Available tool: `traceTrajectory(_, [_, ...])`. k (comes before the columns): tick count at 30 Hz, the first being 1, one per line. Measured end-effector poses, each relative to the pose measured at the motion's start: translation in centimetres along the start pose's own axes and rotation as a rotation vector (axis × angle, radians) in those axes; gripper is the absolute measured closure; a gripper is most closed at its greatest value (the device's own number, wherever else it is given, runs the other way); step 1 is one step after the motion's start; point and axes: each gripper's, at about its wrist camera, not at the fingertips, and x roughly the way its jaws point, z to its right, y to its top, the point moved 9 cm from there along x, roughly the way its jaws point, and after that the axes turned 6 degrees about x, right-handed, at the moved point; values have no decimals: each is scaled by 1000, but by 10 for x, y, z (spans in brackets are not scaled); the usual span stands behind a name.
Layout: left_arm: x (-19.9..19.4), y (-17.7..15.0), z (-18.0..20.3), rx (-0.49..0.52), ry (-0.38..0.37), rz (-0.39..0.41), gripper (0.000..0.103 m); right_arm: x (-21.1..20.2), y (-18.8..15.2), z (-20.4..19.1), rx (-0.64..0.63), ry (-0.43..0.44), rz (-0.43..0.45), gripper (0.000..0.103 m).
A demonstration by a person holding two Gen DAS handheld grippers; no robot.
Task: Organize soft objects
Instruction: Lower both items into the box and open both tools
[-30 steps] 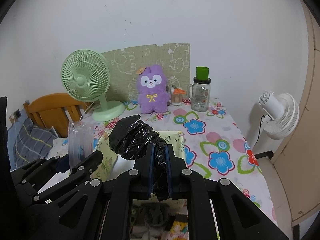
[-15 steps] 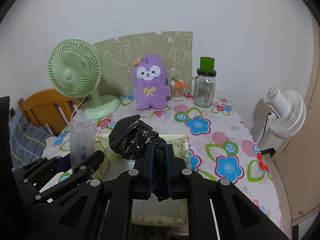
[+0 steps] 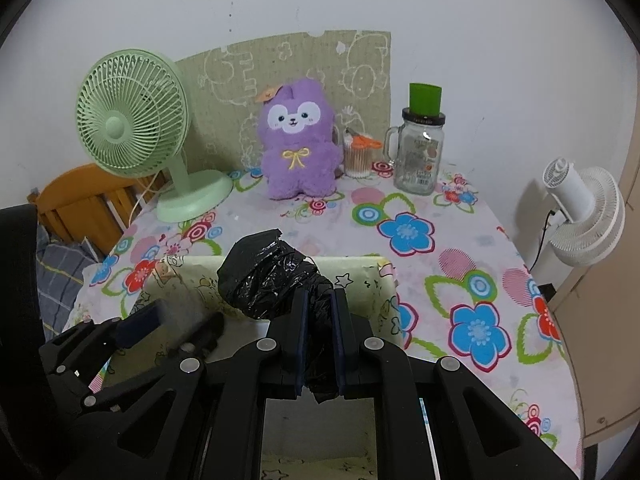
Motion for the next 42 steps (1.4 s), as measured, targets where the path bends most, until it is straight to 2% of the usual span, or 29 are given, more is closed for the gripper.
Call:
traceTrajectory(7, [1, -1, 8, 38, -11, -6, 23, 10, -6, 1, 17, 0, -37, 81])
traceTrajectory(8, [1, -1, 9, 41, -14, -7, 23, 11, -7, 1, 19, -3, -42, 70])
traceTrajectory(9, [0, -1, 9, 44, -14, -7, 21, 11, -7, 2, 21, -3, -42, 51])
traceTrajectory(11, [-2, -1, 9, 44, -15, -1, 19, 7, -6, 1, 22, 3, -23, 30])
traceTrajectory(12, [-3, 0, 9, 43, -13, 1, 17, 5, -6, 1, 21, 3, -14, 27])
traceTrajectory(15, [-7, 1, 7, 40, 11, 10, 9, -1, -5, 1, 17, 0, -6, 25])
traceTrajectory(21, [-22, 4, 9, 42, 20, 34, 2, -16, -3, 1, 24, 9, 14, 15])
traceTrajectory(31, [-56, 6, 12, 48, 53, 78, 0, -51, -1, 1, 18, 0, 54, 9])
traceTrajectory(42, [-106, 0, 22, 39, 44, 145, 0, -105, -6, 0, 14, 20, 119, 8])
